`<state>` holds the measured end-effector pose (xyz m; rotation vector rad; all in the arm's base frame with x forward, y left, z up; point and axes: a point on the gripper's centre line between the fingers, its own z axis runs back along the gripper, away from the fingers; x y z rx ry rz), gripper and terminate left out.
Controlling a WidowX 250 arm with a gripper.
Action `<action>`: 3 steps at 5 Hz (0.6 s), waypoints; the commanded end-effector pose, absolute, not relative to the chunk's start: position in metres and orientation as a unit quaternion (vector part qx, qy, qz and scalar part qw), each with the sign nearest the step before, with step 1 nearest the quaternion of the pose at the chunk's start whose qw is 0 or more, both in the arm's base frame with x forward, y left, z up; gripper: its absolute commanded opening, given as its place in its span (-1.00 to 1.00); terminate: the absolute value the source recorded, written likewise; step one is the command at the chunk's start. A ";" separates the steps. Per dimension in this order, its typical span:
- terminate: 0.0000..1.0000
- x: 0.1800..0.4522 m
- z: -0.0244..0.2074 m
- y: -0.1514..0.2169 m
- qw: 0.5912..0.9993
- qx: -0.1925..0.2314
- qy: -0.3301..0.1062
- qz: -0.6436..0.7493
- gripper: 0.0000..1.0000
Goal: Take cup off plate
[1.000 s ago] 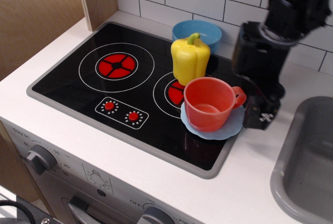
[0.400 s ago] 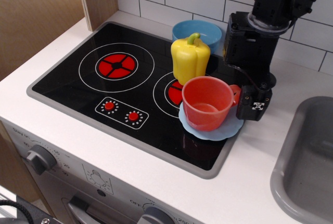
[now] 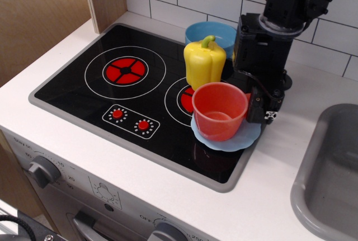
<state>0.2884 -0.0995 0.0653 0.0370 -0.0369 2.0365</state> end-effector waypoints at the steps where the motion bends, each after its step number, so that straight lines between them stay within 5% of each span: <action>1: -1.00 0.300 0.088 -0.095 0.543 -0.021 -0.022 0.839 -1.00; 3: -1.00 0.293 0.100 -0.089 0.568 -0.033 -0.026 0.822 -1.00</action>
